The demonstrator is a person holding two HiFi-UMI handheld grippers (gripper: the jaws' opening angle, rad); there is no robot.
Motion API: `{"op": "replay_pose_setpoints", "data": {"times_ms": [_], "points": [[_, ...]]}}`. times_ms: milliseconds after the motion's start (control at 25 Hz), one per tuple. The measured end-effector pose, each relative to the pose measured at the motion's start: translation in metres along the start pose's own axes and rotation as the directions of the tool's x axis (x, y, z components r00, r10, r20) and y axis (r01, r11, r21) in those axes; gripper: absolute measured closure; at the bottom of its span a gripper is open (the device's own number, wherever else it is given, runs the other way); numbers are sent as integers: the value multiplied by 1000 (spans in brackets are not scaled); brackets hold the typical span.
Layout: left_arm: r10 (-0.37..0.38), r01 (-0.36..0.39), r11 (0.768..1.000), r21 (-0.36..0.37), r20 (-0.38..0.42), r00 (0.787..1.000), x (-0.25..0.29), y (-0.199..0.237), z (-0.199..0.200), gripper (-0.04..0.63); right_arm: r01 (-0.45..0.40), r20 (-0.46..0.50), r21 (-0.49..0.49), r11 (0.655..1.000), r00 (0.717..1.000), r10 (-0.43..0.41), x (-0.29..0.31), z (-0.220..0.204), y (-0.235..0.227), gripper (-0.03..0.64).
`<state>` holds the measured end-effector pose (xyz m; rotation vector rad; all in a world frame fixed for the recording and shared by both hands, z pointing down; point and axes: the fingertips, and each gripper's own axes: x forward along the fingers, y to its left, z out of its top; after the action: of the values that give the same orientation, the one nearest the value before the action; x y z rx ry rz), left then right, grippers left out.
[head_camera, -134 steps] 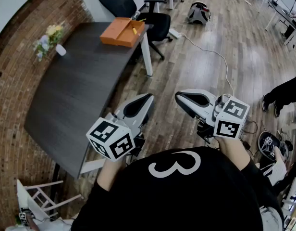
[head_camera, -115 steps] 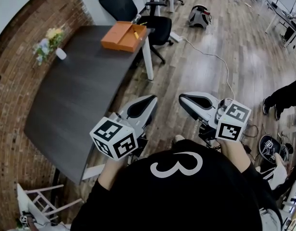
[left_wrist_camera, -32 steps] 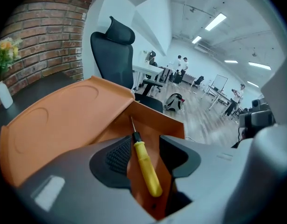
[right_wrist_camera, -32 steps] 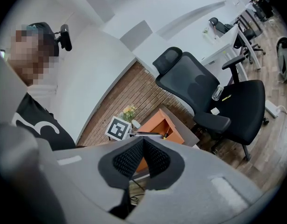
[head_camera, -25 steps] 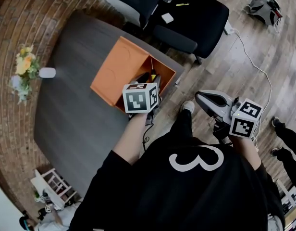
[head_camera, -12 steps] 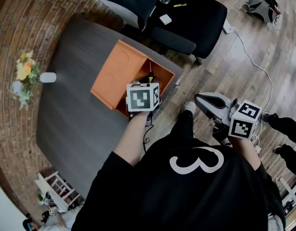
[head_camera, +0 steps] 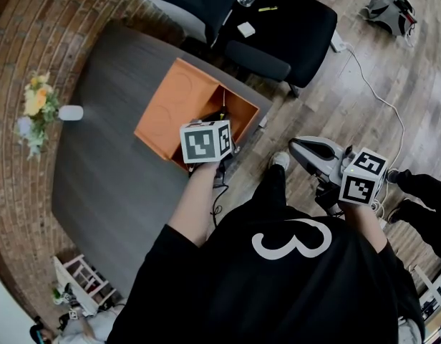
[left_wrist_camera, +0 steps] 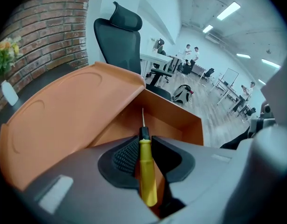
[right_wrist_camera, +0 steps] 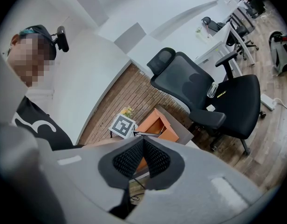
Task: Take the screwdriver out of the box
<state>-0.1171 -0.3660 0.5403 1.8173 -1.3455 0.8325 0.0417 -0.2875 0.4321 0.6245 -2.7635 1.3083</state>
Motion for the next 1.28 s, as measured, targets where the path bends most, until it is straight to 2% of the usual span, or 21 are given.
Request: {"op": "replay_pose_setpoints", "data": {"times_ms": [160,480,680,960,1280], "points": [[-36,37,999,-20,27,999,-5,-2,-3,497,3,-8,-6,1000,1000,-3,-1,-2,3,618],[-41,36,999,39,123,992,-31,-6,13,497,9,-24,-24,1000,1000,-10,-4,-6,12,618],[-42,29,997,69,200,979,-52,-9,19,497,10,-23,-52,999,1000,-11,-5,-6,22,618],[-67,22,990,139,325,943,-99,-25,30,497,9,-11,-114,993,1000,-11,-11,-2,43,618],[-148,104,987,126,425,893,-158,-54,21,497,-5,24,-202,979,1000,10,-20,5,76,618]]}}
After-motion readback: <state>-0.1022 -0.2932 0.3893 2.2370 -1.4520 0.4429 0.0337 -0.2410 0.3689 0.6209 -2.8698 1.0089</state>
